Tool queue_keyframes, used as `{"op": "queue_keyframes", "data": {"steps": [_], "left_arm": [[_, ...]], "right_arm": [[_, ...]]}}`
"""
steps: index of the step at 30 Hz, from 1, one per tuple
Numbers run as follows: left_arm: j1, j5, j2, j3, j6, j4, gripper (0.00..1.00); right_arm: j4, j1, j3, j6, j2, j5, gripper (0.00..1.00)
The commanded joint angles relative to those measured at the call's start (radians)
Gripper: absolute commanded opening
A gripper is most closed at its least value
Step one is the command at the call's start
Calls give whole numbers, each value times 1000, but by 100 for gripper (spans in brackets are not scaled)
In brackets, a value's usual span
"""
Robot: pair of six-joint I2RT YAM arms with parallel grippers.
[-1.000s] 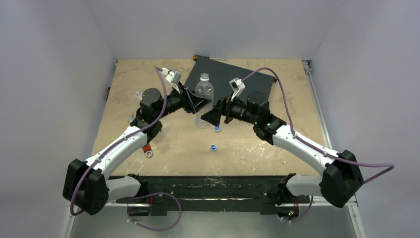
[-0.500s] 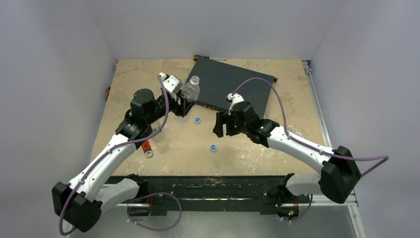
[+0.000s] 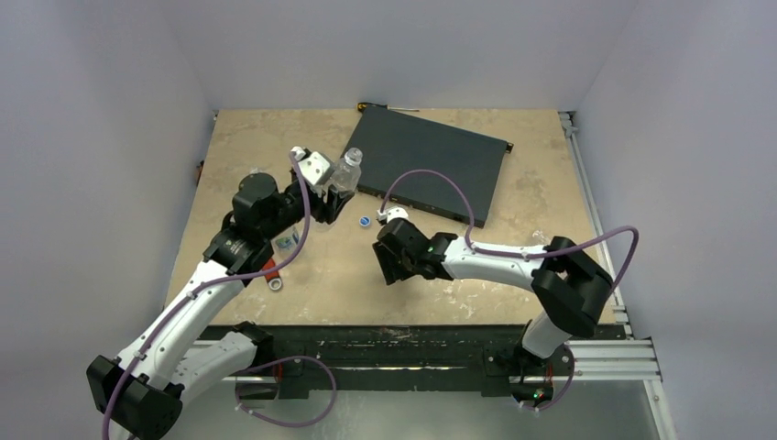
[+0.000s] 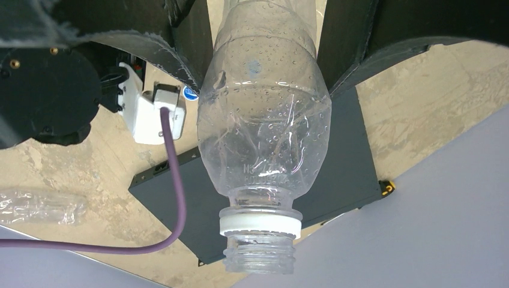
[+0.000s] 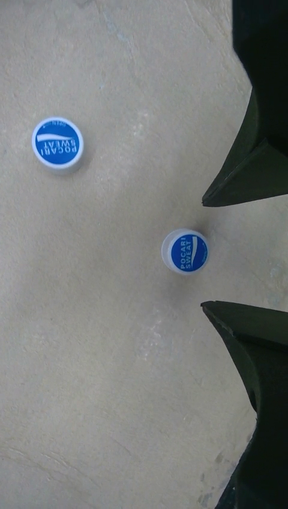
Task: Screw on the bottle caps
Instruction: Screw the bottle cap onto the plastic bottle.
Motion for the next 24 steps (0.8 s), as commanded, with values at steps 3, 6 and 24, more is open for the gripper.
{"op": "queue_keyframes", "data": {"steps": [3,6,24], "left_arm": [[0,27,-10,-9,32,17,42],[0,35,-13,-7,37,14,42],[0,150,13,2,97,-53,42]], "right_arm": [[-44,32,95,51,69,103,56],[-49,35,101,53,89,102,53],[-40,29,110,42,102,66,16]]}}
